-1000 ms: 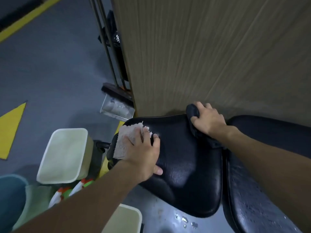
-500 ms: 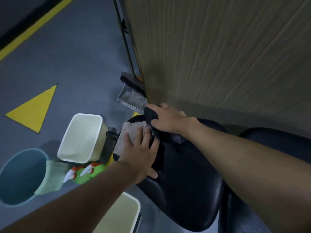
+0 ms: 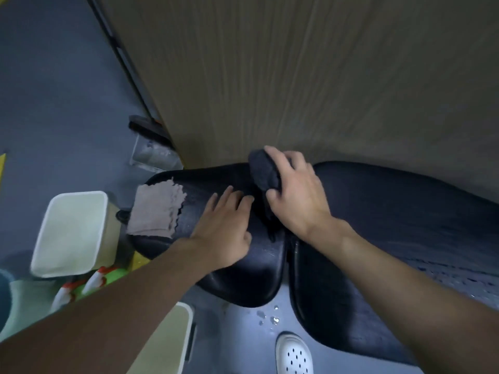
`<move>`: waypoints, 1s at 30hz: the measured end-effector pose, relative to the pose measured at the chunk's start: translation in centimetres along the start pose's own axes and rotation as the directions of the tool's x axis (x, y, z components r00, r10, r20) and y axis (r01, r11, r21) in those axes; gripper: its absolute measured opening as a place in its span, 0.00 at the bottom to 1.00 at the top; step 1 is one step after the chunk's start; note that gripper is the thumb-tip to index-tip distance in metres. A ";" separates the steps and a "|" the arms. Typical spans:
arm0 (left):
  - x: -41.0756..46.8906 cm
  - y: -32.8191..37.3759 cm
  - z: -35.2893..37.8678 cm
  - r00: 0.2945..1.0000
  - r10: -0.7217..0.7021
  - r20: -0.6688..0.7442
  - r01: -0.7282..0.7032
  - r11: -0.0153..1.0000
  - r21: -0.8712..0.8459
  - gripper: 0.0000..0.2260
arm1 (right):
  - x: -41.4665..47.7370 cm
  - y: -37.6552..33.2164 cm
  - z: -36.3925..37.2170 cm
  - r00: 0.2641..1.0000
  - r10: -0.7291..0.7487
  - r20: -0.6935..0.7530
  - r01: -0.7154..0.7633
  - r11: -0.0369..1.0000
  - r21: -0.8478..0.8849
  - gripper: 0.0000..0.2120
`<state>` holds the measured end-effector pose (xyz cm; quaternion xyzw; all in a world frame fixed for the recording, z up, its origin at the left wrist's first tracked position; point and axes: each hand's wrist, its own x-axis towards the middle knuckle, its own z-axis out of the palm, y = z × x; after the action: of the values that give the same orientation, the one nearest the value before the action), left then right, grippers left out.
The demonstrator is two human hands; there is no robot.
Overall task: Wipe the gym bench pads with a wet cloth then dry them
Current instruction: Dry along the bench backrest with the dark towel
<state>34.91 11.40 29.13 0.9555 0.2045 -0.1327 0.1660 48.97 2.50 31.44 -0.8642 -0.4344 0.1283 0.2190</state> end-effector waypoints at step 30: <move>1.8 6.6 7.6 0.990 0.046 -0.130 -0.052 0.998 -0.047 0.28 | -13.1 9.2 3.7 0.986 0.139 0.095 -0.072 0.859 -0.508 0.28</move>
<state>37.92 3.52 23.39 0.9624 0.1944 -0.0616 0.1795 46.07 -11.90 24.10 -0.9039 -0.4177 0.0779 -0.0491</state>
